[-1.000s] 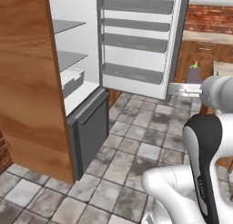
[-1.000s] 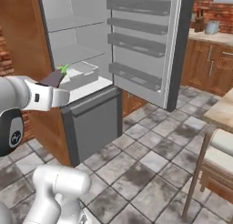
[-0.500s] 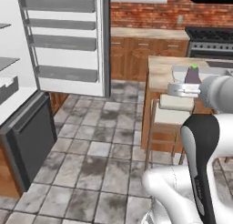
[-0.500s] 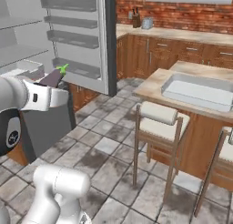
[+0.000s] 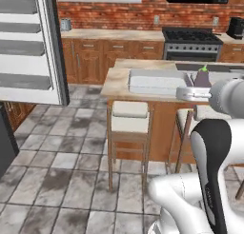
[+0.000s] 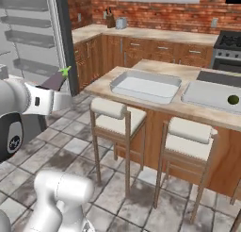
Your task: Place the cold items (eggplant and lime) from the fridge in one tupperware on the dining counter. Place the warm items (hot dog and kebab skewer) in the stove area in another tupperware.
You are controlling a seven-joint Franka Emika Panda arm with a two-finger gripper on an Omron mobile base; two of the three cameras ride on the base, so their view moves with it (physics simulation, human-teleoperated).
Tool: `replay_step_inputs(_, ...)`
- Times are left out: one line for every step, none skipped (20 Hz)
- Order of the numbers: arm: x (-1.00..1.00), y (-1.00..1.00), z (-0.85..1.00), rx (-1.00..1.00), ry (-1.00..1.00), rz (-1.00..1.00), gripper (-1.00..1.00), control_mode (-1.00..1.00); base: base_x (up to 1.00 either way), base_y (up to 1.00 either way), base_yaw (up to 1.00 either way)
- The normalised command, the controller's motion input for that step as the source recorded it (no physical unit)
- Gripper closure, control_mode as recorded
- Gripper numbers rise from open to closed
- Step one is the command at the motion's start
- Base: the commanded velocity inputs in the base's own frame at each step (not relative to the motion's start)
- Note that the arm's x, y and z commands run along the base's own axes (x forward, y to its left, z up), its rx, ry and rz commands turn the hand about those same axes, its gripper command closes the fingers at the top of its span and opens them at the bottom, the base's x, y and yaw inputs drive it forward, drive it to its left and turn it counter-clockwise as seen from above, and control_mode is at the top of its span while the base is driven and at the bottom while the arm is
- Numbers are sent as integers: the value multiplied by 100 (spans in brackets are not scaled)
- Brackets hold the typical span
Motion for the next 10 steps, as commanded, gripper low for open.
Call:
replay_step_inputs(0, 0, 0, 0, 0, 0, 100, 100, 25, -100, -11)
replay_step_inputs(0, 0, 0, 0, 0, 0, 100, 100, 30, -100, -11)
replay_step_inputs(0, 0, 0, 0, 0, 0, 100, 100, 38, -100, -11)
replay_step_inputs(0, 0, 0, 0, 0, 0, 100, 100, 50, -100, -10)
replay_step_inputs(0, 0, 0, 0, 0, 0, 100, 100, 54, -100, -8)
replay_step_inputs(0, 0, 0, 0, 0, 0, 100, 100, 61, -100, -7)
replay_step_inputs(0, 0, 0, 0, 0, 0, 100, 100, 65, -100, -6)
replay_step_inputs(0, 0, 0, 0, 0, 0, 100, 100, 69, -100, -6)
replay_step_inputs(0, 0, 0, 0, 0, 0, 100, 100, 70, -100, -5)
replay_step_inputs(0, 0, 0, 0, 0, 0, 100, 100, 74, -99, -5)
